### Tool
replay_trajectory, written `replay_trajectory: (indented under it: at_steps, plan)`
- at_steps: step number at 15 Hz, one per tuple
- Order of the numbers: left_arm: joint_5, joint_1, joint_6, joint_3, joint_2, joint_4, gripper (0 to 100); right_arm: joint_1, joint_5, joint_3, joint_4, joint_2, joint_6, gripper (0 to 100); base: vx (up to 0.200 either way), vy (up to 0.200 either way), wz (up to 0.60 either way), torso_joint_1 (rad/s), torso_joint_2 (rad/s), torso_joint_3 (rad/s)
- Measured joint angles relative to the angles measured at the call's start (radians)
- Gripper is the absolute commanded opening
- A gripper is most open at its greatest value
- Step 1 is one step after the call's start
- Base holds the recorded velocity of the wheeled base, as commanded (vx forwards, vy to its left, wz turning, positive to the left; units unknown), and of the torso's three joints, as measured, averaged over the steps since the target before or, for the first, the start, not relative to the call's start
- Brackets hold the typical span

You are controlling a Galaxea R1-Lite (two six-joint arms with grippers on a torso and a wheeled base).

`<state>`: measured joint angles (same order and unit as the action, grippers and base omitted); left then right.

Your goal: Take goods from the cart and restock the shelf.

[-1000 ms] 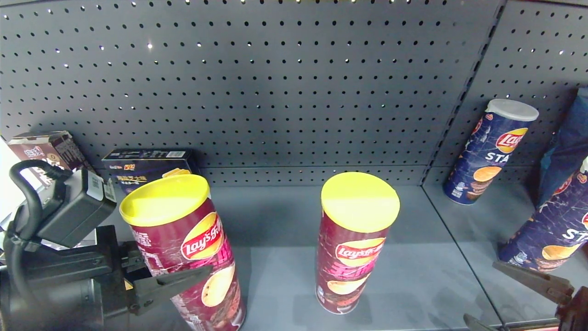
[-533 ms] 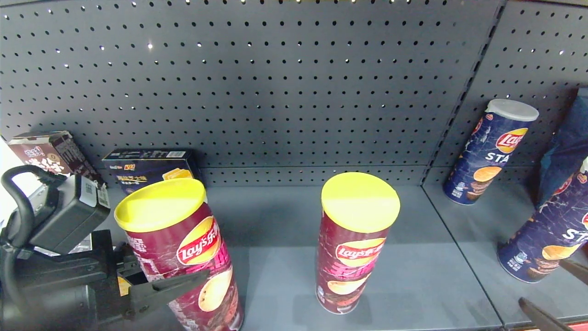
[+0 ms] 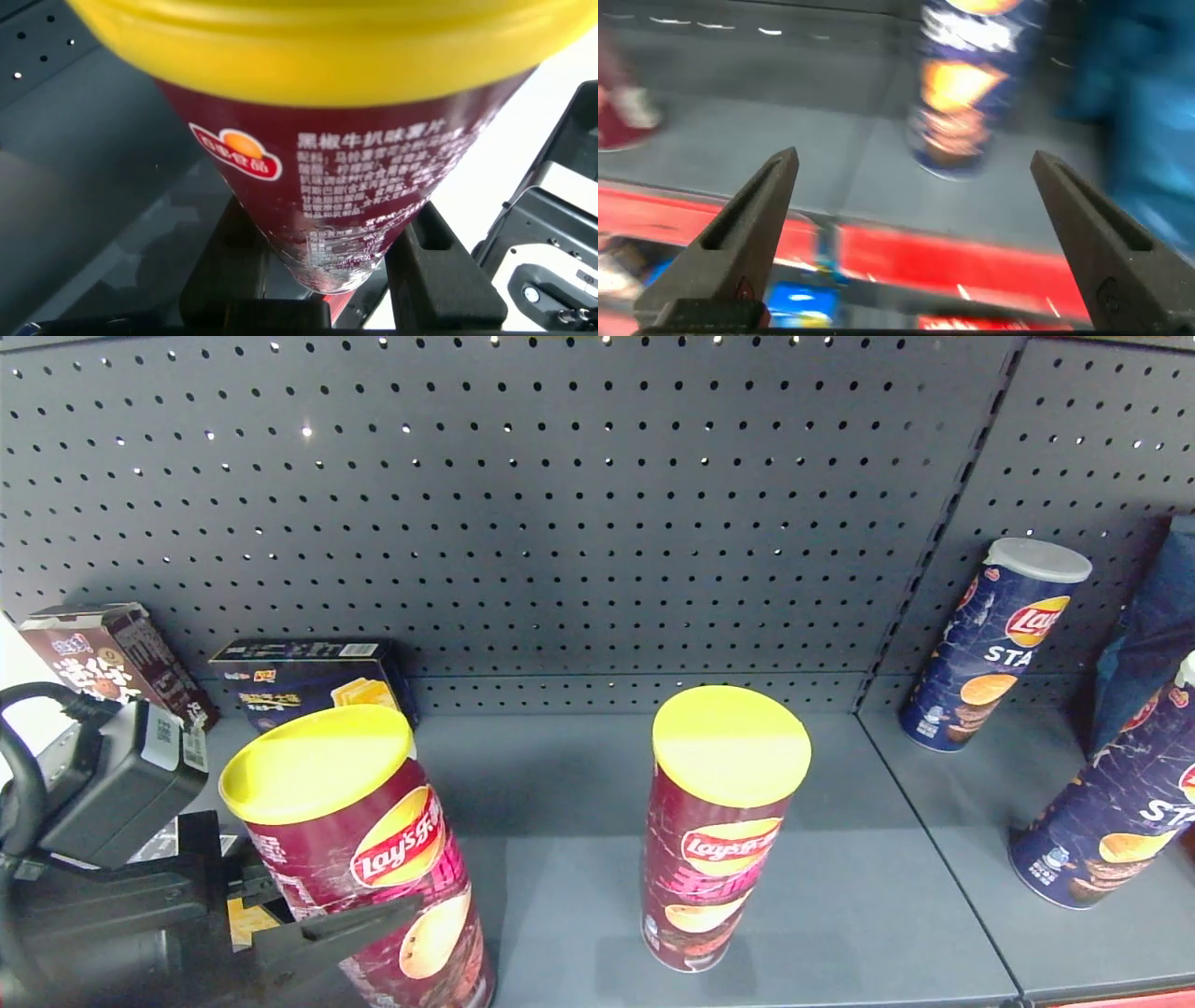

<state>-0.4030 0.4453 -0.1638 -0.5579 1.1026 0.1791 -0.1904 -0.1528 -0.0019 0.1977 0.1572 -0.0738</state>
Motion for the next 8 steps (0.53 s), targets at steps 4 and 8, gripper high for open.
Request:
replay_trajectory:
  at_steps: [4, 8]
  plan:
    - [-0.003, 0.0, 0.0, 0.0, -0.005, -0.002, 0, 0.019, -0.17, 0.0, -0.14, -0.053, 0.007, 100, 0.0, 0.0, 0.0, 0.0, 0.0, 0.0]
    - [-0.023, -0.003, 0.0, -0.002, -0.023, -0.004, 0, 0.02, 0.026, 0.001, -0.14, -0.063, 0.005, 100, 0.0, 0.0, 0.0, 0.0, 0.0, 0.0]
